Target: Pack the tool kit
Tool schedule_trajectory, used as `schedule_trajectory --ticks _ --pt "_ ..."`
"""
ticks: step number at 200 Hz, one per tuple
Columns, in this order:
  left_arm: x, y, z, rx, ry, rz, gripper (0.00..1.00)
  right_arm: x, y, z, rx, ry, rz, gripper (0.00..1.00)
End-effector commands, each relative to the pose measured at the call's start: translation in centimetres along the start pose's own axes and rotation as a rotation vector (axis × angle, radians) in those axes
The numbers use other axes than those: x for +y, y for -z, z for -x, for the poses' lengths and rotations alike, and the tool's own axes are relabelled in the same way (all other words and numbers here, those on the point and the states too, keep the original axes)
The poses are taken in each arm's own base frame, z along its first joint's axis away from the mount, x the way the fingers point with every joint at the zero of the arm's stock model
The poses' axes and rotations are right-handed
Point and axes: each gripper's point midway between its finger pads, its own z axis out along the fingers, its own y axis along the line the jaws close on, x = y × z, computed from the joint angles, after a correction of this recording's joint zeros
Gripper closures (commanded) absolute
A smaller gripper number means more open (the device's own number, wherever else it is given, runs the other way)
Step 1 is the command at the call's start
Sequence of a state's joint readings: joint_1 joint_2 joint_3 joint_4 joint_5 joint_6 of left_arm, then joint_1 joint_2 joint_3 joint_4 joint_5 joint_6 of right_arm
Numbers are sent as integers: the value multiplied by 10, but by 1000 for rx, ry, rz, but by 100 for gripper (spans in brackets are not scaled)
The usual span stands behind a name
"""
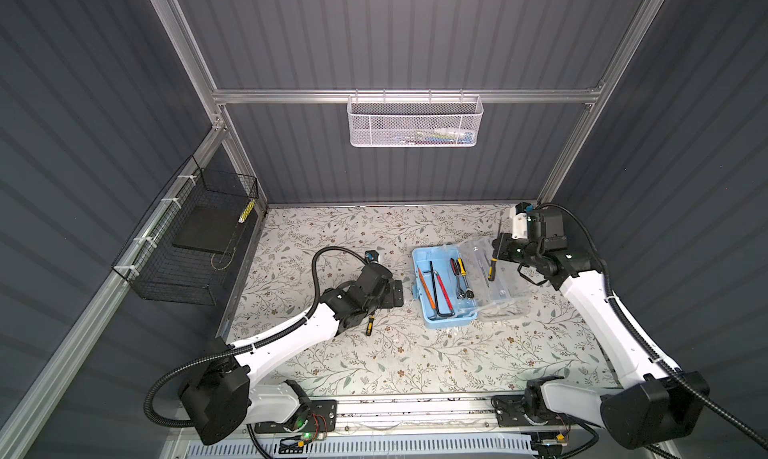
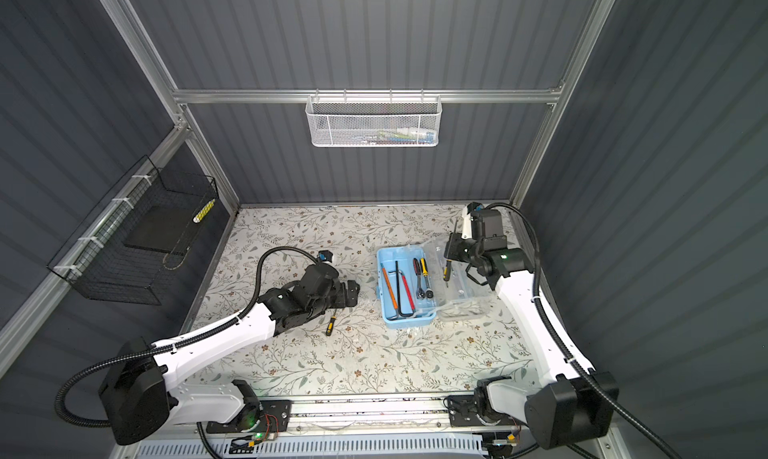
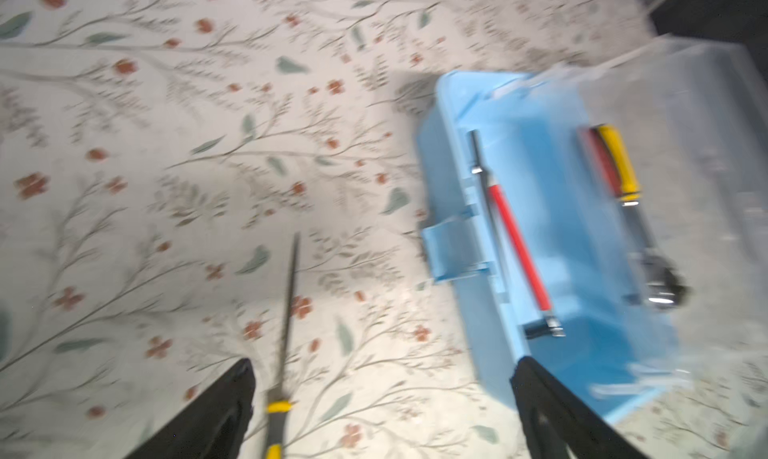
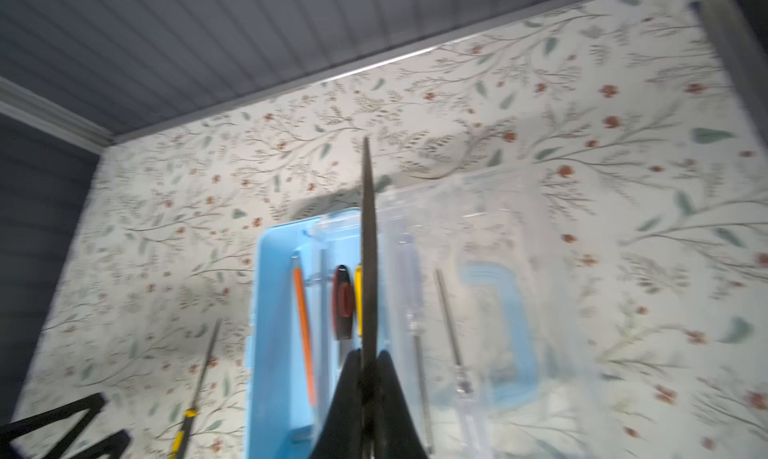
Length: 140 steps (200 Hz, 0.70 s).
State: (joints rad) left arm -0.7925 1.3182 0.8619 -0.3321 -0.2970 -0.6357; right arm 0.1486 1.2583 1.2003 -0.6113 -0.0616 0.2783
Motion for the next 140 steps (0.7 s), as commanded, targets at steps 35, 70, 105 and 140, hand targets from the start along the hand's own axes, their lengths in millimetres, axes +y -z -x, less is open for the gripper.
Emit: schedule_trajectory --ticks 35,70,105,140 --pt "61 -9 -56 184 -65 223 5 -50 -23 -16 189 214 -216 100" --pt "64 -11 -68 234 -92 224 7 -66 -38 -14 253 298 -295 99" --pt "61 -14 -77 266 -104 195 12 -73 -57 -21 314 316 -321 99" --pt "56 -17 -82 284 -103 167 16 -73 -71 -32 353 293 -303 90"
